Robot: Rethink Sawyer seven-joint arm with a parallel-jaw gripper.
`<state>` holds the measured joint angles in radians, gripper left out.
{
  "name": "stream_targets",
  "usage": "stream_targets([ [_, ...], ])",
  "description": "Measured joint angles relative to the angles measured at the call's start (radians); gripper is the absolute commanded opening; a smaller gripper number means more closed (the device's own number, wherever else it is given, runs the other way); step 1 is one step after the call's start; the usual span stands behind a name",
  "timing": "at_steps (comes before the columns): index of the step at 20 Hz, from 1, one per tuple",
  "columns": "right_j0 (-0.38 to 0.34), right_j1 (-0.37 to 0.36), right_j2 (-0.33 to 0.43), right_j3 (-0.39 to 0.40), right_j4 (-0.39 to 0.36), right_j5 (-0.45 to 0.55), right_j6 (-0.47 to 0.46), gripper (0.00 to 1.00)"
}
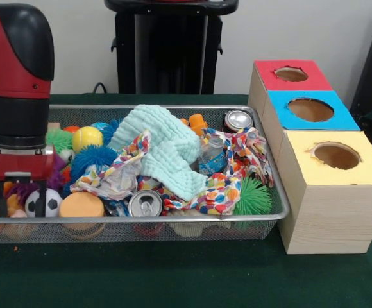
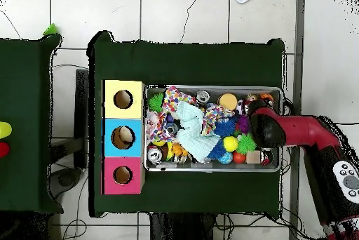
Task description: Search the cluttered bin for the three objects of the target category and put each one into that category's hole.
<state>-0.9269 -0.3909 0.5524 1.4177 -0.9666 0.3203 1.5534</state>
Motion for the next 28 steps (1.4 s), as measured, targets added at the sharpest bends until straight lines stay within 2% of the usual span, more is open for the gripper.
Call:
stream_targets([
  [9, 0.094, 0.010, -0.088, -0.056, -0.041, -0.026, 0.000, 1.00],
  [10, 0.109, 0.010, -0.107, -0.067, -0.042, -0.026, 0.000, 0.00],
  [17, 0.112, 0.039, -0.127, -0.101, -0.022, -0.027, 0.000, 0.00],
  [26, 0.122, 0.035, -0.142, -0.105, 0.072, 0.018, 0.000, 0.00],
  [28, 0.124, 0.014, -0.142, -0.094, 0.113, 0.063, 0.000, 0.00],
])
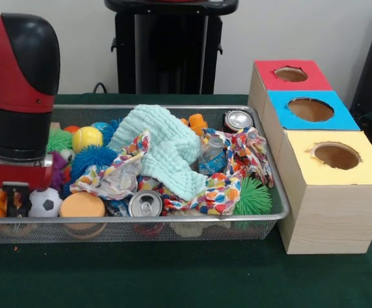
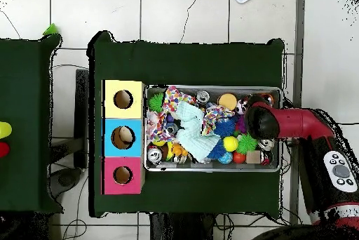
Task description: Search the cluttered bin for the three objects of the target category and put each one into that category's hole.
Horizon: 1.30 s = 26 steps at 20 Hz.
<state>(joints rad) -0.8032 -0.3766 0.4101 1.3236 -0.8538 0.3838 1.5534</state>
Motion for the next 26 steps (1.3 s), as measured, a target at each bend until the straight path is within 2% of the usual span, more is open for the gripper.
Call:
stream_targets([
  [4, -0.001, -0.051, 0.000, 0.037, 0.066, 0.101, 0.000, 0.00],
  [10, -0.018, -0.182, 0.002, 0.138, 0.169, 0.303, 0.000, 0.00],
  [15, -0.030, -0.280, 0.005, 0.206, 0.201, 0.372, 0.000, 0.00],
  [19, -0.031, -0.320, 0.008, 0.234, 0.202, 0.373, 0.000, 0.00],
  [20, -0.031, -0.337, 0.008, 0.246, 0.201, 0.373, 0.000, 1.00],
  [23, -0.033, -0.342, 0.009, 0.254, 0.200, 0.359, 0.000, 1.00],
  [26, -0.043, -0.344, 0.015, 0.271, 0.200, 0.299, 0.000, 1.00],
])
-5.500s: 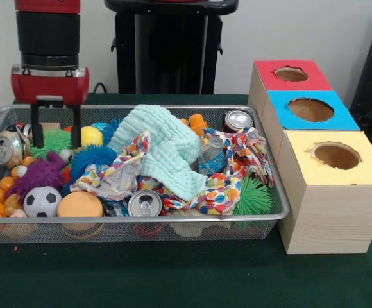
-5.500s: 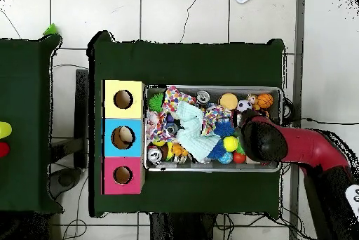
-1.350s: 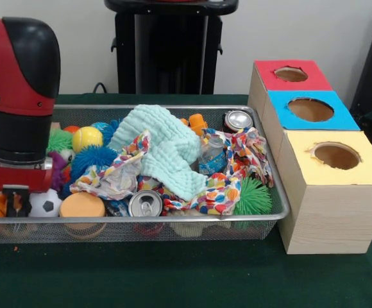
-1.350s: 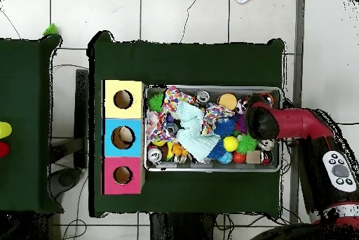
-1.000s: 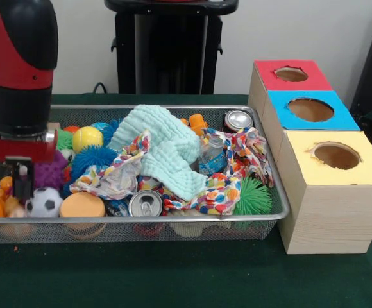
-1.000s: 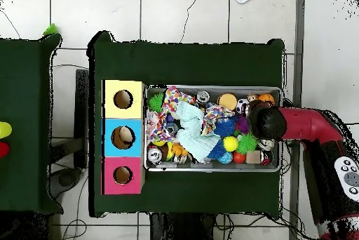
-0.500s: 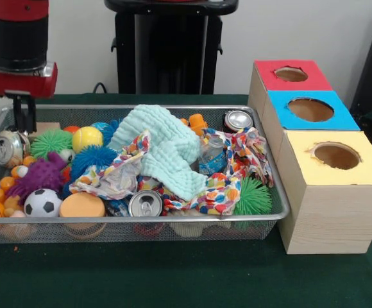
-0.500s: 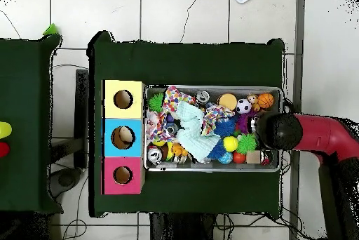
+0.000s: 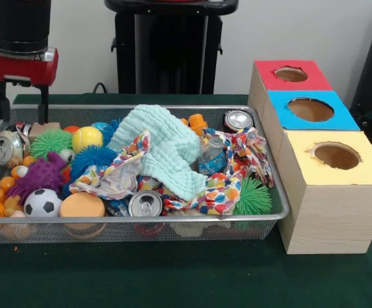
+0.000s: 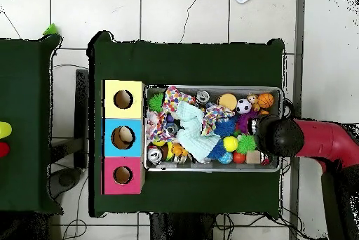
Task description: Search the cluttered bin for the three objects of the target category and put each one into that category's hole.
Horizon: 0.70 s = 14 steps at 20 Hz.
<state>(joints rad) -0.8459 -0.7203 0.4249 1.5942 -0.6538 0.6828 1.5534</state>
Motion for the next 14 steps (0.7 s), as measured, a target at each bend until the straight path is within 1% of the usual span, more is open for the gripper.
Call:
stream_targets([
  [4, -0.009, 0.002, 0.004, 0.010, 0.000, -0.083, 0.000, 1.00],
  [5, -0.009, 0.003, 0.004, 0.012, -0.001, -0.117, 0.000, 1.00],
  [8, -0.009, 0.005, 0.005, 0.012, -0.014, -0.156, 0.000, 1.00],
  [14, 0.002, 0.023, 0.002, 0.010, -0.078, -0.240, 0.000, 1.00],
])
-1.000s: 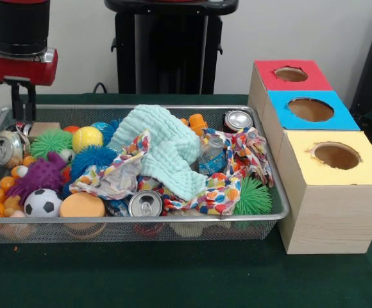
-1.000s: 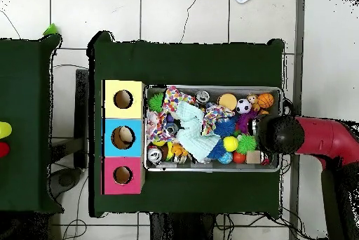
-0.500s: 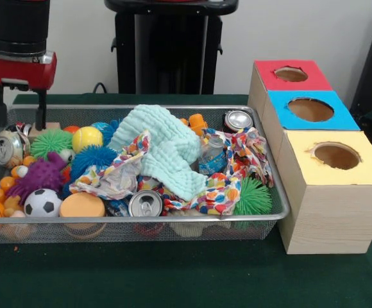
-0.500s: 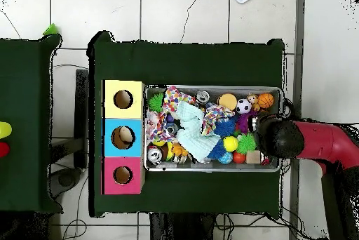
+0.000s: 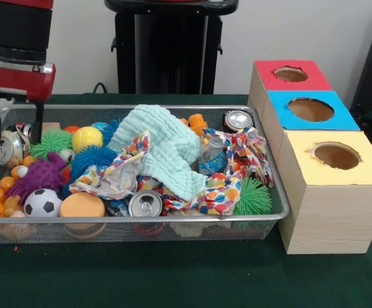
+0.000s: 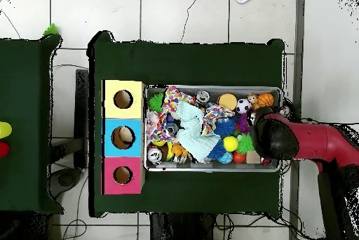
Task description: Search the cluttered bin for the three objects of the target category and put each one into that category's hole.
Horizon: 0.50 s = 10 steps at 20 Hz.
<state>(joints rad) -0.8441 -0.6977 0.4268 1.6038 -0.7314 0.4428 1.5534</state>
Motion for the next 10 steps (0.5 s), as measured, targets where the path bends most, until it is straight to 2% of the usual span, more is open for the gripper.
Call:
stream_targets([
  [10, 0.036, 0.084, -0.012, -0.020, -0.087, -0.106, 0.000, 1.00],
])
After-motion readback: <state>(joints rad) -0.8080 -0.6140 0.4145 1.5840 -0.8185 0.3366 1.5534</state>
